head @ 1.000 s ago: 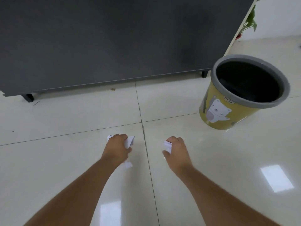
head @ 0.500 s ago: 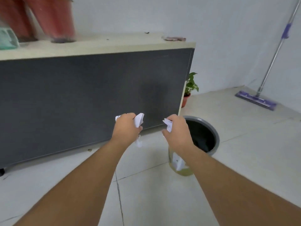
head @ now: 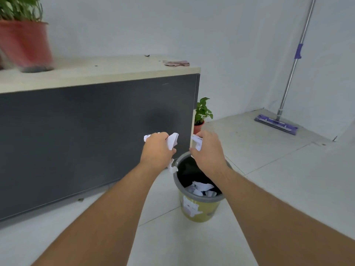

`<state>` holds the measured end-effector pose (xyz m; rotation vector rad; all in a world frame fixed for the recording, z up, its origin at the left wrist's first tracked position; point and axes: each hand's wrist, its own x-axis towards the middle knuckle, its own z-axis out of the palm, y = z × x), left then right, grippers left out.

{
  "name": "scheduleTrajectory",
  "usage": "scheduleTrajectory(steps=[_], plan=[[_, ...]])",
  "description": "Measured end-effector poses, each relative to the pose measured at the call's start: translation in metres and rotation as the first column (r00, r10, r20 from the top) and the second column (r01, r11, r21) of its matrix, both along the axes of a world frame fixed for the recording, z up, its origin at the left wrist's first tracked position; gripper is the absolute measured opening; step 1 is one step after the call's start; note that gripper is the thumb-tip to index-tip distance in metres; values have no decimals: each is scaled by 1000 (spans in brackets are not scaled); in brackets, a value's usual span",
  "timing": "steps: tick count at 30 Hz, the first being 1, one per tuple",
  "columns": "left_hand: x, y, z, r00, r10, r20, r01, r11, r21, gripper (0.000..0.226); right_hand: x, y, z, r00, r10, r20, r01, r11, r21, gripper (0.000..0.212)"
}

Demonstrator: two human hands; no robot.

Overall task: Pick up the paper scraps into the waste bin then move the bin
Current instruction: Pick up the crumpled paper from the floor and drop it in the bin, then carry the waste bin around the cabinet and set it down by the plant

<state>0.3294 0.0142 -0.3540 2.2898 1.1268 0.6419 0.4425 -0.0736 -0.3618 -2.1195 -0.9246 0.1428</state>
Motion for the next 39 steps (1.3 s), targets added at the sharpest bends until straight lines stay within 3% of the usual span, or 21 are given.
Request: scheduleTrajectory(steps=[6, 13, 18, 19, 22, 25, 32, 35, 39], plan=[[20, -10, -21, 992, -53, -114, 60, 997, 52, 12, 12, -12, -21, 1000, -8, -23, 7, 998, -56, 42], [72, -9, -78, 990, -82, -113, 81, 997, -18, 19, 54, -23, -77, 994, -96, -57, 87, 986, -146, 43], [108, -7, -105, 976, -141, -166, 119, 983, -138, 21, 87, -17, -110, 985, -97, -141, 55, 960, -275, 68], [113, -6, -110, 965, -178, -194, 145, 974, -174, 25, 91, -15, -114, 982, -78, -174, 28, 961, -274, 75], [119, -1, -118, 934, -267, -236, 196, 938, -286, 76, 101, -14, -121, 975, -45, -216, -11, 968, -249, 83], [117, 8, -121, 931, -291, -222, 226, 935, -274, 76, 104, -16, -130, 982, -62, -180, 17, 971, -240, 75], [83, 28, -144, 989, -70, -129, 38, 971, -237, 51, 105, -25, -147, 969, -138, -204, 91, 970, -225, 62], [60, 31, -158, 990, 48, -134, -84, 956, -282, 68, 111, -32, -156, 965, -217, -148, 176, 953, -248, 61], [53, 21, -178, 983, 137, -121, -179, 846, -502, 83, 118, -38, -168, 920, -378, -103, 311, 863, -398, 66]])
